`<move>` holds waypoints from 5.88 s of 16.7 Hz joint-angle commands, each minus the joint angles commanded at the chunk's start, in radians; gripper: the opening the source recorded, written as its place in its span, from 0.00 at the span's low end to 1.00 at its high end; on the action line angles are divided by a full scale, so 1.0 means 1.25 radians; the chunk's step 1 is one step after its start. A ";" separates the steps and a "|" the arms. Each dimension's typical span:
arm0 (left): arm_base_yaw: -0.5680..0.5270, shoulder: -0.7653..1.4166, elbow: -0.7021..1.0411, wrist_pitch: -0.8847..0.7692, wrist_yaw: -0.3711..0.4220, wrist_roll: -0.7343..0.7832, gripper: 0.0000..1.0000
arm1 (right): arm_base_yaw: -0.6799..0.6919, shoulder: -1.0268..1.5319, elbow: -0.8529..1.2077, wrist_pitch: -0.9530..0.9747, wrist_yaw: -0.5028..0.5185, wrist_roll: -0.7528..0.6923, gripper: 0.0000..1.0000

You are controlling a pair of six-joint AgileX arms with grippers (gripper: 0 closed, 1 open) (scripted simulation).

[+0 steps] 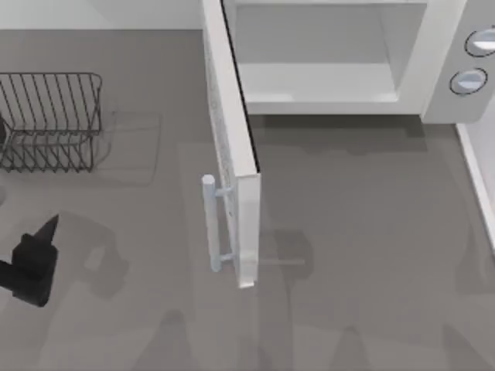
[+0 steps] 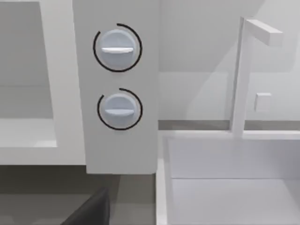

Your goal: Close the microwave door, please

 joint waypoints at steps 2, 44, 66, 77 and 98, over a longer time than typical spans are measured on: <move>-0.027 0.124 0.124 -0.105 0.028 0.065 1.00 | 0.000 0.000 0.000 0.000 0.000 0.000 1.00; -0.285 1.039 1.025 -0.580 0.236 0.471 0.85 | 0.000 0.000 0.000 0.000 0.000 0.000 1.00; -0.293 1.046 1.033 -0.578 0.233 0.463 0.00 | 0.000 0.000 0.000 0.000 0.000 0.000 1.00; -0.334 1.074 1.067 -0.567 0.219 0.418 0.00 | 0.000 0.000 0.000 0.000 0.000 0.000 1.00; -0.395 1.128 1.140 -0.560 0.196 0.351 0.00 | 0.000 0.000 0.000 0.000 0.000 0.000 1.00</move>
